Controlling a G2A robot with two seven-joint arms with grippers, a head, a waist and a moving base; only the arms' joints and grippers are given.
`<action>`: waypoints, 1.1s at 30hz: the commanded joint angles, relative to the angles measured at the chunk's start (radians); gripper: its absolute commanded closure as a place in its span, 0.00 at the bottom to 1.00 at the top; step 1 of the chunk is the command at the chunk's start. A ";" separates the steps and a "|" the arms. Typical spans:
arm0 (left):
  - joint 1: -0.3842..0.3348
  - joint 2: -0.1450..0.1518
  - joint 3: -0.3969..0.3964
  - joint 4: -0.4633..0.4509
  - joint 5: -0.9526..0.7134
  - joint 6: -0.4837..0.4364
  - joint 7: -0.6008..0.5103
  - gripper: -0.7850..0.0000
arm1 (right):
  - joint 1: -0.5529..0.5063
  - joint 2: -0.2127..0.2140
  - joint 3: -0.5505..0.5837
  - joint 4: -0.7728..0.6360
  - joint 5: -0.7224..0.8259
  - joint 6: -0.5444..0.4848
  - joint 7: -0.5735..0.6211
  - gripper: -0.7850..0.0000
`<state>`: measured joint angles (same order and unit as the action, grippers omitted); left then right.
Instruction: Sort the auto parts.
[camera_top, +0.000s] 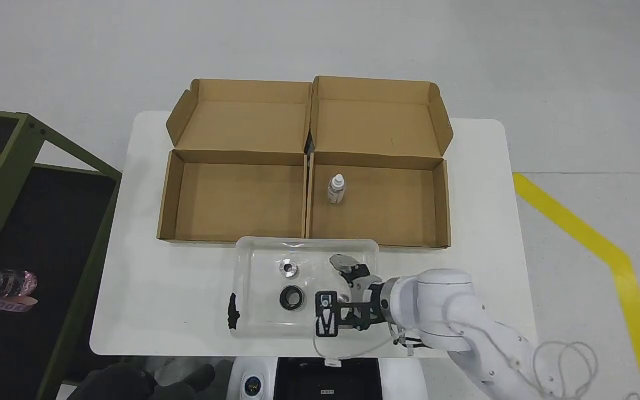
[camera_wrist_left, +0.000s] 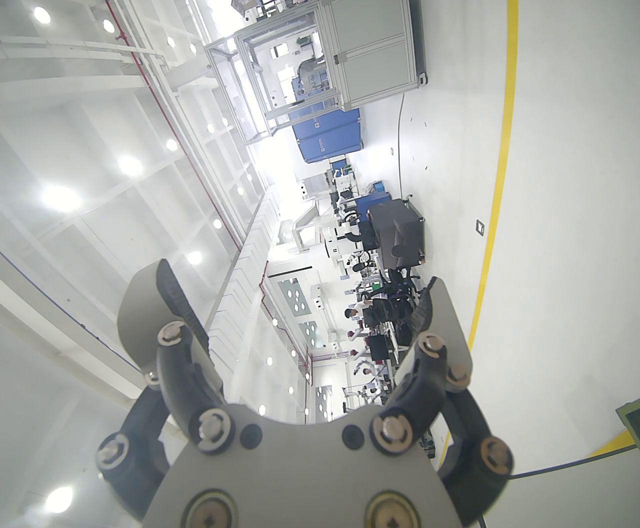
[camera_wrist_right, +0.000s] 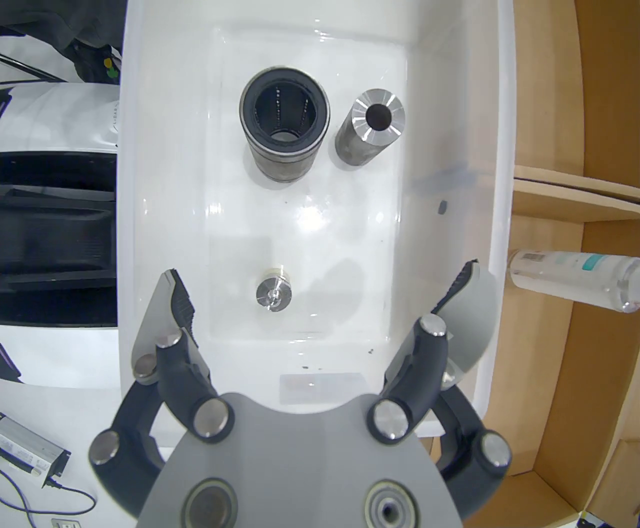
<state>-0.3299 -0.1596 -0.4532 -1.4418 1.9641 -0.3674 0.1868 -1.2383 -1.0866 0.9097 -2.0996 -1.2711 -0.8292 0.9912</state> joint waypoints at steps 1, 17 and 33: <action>0.000 0.000 0.000 0.000 0.000 0.000 0.000 0.00 | 0.011 0.000 -0.020 0.012 -0.009 0.006 0.006 0.00; 0.000 0.000 0.000 0.000 0.000 0.000 0.000 0.00 | 0.094 0.022 -0.159 0.063 -0.005 0.081 0.080 0.00; 0.000 0.000 0.000 0.000 0.000 0.000 0.000 0.00 | 0.168 0.044 -0.232 0.098 0.050 0.127 0.127 0.44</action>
<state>-0.3299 -0.1596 -0.4532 -1.4418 1.9641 -0.3674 0.1868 -1.0729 -1.0428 0.6798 -2.0036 -1.2224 -0.7027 1.1173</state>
